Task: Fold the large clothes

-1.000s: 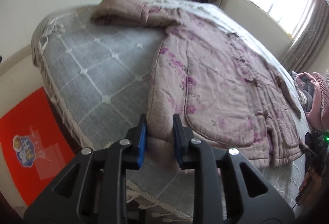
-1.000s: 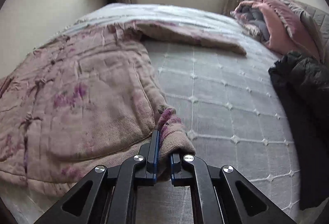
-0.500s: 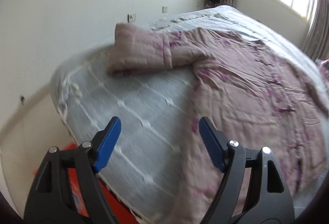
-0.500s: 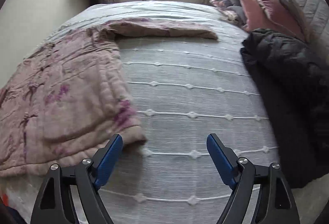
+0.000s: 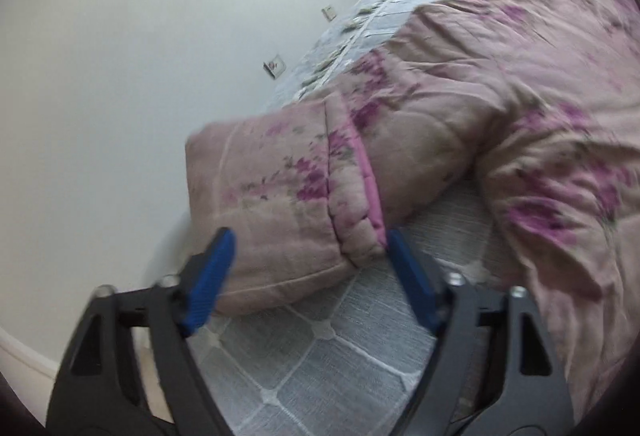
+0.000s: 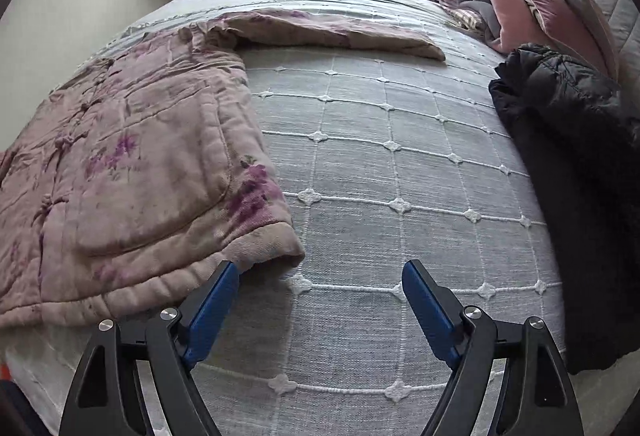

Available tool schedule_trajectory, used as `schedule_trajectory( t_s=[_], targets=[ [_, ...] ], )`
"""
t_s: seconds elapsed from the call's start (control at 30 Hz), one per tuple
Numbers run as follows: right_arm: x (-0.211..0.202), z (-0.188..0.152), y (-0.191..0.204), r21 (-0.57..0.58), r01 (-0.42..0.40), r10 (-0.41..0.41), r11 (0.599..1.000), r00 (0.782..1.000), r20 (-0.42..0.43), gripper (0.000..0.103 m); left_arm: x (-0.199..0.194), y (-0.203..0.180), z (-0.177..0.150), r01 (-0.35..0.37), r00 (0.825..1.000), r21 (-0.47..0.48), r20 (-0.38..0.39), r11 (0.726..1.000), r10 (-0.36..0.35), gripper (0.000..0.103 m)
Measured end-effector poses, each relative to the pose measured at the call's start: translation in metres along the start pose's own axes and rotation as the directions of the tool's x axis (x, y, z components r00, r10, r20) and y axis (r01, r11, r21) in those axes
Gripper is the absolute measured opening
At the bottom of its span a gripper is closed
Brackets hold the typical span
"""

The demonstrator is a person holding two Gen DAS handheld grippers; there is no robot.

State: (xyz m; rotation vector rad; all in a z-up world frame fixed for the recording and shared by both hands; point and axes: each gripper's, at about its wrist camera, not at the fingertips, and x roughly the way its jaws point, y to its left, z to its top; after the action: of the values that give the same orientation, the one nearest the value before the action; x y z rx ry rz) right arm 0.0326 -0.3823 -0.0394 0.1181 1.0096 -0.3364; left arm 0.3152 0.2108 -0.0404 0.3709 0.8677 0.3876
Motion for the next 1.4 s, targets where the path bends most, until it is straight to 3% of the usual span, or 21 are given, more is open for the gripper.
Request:
schedule_trajectory(
  t_s=[0.03, 0.07, 0.17, 0.2, 0.23, 0.33, 0.4, 0.47, 0.53, 0.6, 0.67, 0.8, 0.9, 1.0, 1.03, 1.2, 1.3, 1.33, 1.37, 1.4],
  targets=[
    [0.001, 0.0, 0.003, -0.012, 0.001, -0.001, 1.0, 1.0, 0.001, 0.085, 0.002, 0.019, -0.003, 0.068, 0.998, -0.09, 0.0, 0.994, -0.068, 0.033],
    [0.001, 0.0, 0.004, -0.017, 0.001, -0.001, 1.0, 1.0, 0.003, 0.085, 0.002, 0.037, -0.006, 0.104, 0.995, -0.179, 0.012, 0.978, -0.103, 0.028],
    [0.001, 0.002, 0.007, -0.019, -0.003, 0.003, 1.0, 1.0, 0.006, 0.085, -0.008, 0.094, -0.017, 0.15, 0.987, -0.335, 0.111, 0.93, -0.119, 0.021],
    [0.001, 0.002, 0.007, -0.018, -0.008, 0.008, 1.0, 1.0, 0.006, 0.085, -0.013, 0.115, -0.023, 0.162, 0.983, -0.383, 0.147, 0.909, -0.114, 0.014],
    [0.001, 0.002, 0.008, -0.019, -0.013, 0.013, 1.0, 1.0, 0.007, 0.085, -0.016, 0.139, -0.031, 0.152, 0.982, -0.443, 0.165, 0.883, -0.086, 0.014],
    [-0.001, 0.002, 0.011, -0.023, -0.026, 0.026, 0.999, 1.0, 0.012, 0.085, -0.017, 0.195, -0.057, 0.105, 0.99, -0.6, 0.142, 0.793, -0.023, 0.014],
    [-0.003, 0.002, 0.013, -0.021, -0.036, 0.037, 0.999, 0.999, 0.02, 0.085, -0.013, 0.23, -0.084, 0.075, 0.994, -0.686, 0.112, 0.724, 0.004, 0.015],
    [-0.004, 0.003, 0.013, -0.016, -0.042, 0.043, 0.999, 0.999, 0.029, 0.085, -0.015, 0.25, -0.104, 0.05, 0.996, -0.719, 0.091, 0.693, 0.023, 0.027],
    [-0.005, 0.003, 0.012, -0.003, -0.057, 0.057, 0.998, 0.998, 0.028, 0.085, -0.021, 0.27, -0.128, 0.024, 0.996, -0.771, 0.076, 0.637, 0.054, 0.048],
    [-0.008, 0.004, 0.007, 0.036, -0.107, 0.106, 0.994, 0.994, 0.033, 0.085, -0.028, 0.281, -0.15, 0.032, 0.996, -0.816, 0.074, 0.577, 0.05, 0.062],
    [-0.013, 0.005, 0.002, 0.079, -0.138, 0.135, 0.987, 0.99, 0.049, 0.085, -0.031, 0.283, -0.164, 0.045, 0.997, -0.845, 0.07, 0.532, 0.027, 0.065],
    [-0.017, 0.006, -0.005, 0.115, -0.146, 0.138, 0.983, 0.988, 0.075, 0.085, -0.045, 0.273, -0.161, 0.142, 0.99, -0.848, 0.12, 0.51, -0.077, 0.065],
    [-0.015, 0.008, -0.013, 0.17, -0.166, 0.156, 0.971, 0.985, 0.071, 0.085, -0.08, 0.25, -0.145, 0.306, 0.952, -0.804, 0.248, 0.509, -0.18, 0.069],
    [-0.017, 0.01, -0.019, 0.227, -0.229, 0.213, 0.947, 0.973, 0.093, 0.085, -0.125, 0.209, -0.117, 0.419, 0.908, -0.733, 0.319, 0.536, -0.273, 0.077],
    [-0.018, 0.011, -0.019, 0.229, -0.238, 0.22, 0.944, 0.97, 0.101, 0.085, -0.139, 0.194, -0.108, 0.465, 0.884, -0.705, 0.337, 0.536, -0.324, 0.078],
    [-0.022, 0.011, -0.021, 0.232, -0.226, 0.202, 0.946, 0.972, 0.121, 0.085, -0.21, 0.095, -0.055, 0.668, 0.726, -0.557, 0.342, 0.493, -0.597, 0.086],
    [-0.023, 0.012, -0.027, 0.273, -0.262, 0.231, 0.926, 0.963, 0.139, 0.085, -0.238, 0.041, -0.036, 0.714, 0.668, -0.512, 0.294, 0.477, -0.684, 0.093],
    [-0.022, 0.011, -0.029, 0.286, -0.275, 0.244, 0.918, 0.96, 0.14, 0.085, -0.242, 0.021, -0.03, 0.727, 0.639, -0.511, 0.262, 0.458, -0.723, 0.094],
    [-0.021, 0.01, -0.033, 0.301, -0.285, 0.255, 0.91, 0.958, 0.133, 0.085, -0.245, -0.006, -0.024, 0.743, 0.599, -0.515, 0.228, 0.427, -0.767, 0.094],
    [-0.019, 0.009, -0.036, 0.322, -0.299, 0.272, 0.898, 0.954, 0.126, 0.085, -0.246, -0.023, -0.022, 0.745, 0.589, -0.514, 0.205, 0.425, -0.782, 0.096]
  ],
)
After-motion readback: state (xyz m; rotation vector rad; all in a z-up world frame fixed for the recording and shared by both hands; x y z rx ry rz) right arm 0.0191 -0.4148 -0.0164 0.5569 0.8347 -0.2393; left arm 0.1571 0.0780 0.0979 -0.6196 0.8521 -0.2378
